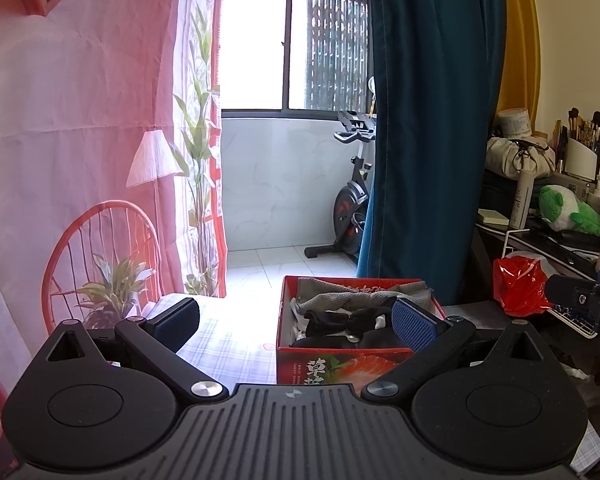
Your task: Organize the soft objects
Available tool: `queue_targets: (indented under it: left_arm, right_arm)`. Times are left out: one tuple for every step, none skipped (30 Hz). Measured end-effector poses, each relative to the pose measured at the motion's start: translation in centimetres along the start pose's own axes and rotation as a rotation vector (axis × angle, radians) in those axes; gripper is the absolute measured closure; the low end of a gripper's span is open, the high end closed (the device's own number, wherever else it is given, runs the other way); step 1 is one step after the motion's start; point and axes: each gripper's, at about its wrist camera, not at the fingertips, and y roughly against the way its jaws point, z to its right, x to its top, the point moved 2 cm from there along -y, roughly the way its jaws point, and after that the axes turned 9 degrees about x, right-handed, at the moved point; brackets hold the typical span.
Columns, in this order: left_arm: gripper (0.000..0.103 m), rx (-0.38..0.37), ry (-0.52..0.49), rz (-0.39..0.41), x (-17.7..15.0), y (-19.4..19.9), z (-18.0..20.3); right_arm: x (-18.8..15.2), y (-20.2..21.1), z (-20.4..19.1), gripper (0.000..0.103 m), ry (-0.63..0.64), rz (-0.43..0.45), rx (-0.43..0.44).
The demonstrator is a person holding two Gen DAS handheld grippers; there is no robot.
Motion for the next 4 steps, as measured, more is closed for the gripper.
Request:
queue_targets:
  left_arm:
    - [0.000,-0.001,0.001,0.001,-0.02,0.03,-0.01]
    - [0.000,-0.001,0.004,0.000,0.00,0.06,0.00]
    - [0.000,-0.002,0.008,-0.001,0.01,0.08,-0.03]
    - [0.000,-0.003,0.008,-0.001,0.04,0.06,-0.06]
  right_arm:
    - [-0.03,0.00,0.01,0.000,0.000,0.000,-0.001]
    - [-0.03,-0.01,0.00,0.000,0.000,0.000,-0.001]
    - [-0.03,-0.01,0.00,0.000,0.001,0.000,-0.001]
    - [-0.02,-0.01,-0.01,0.000,0.001,0.001,-0.003]
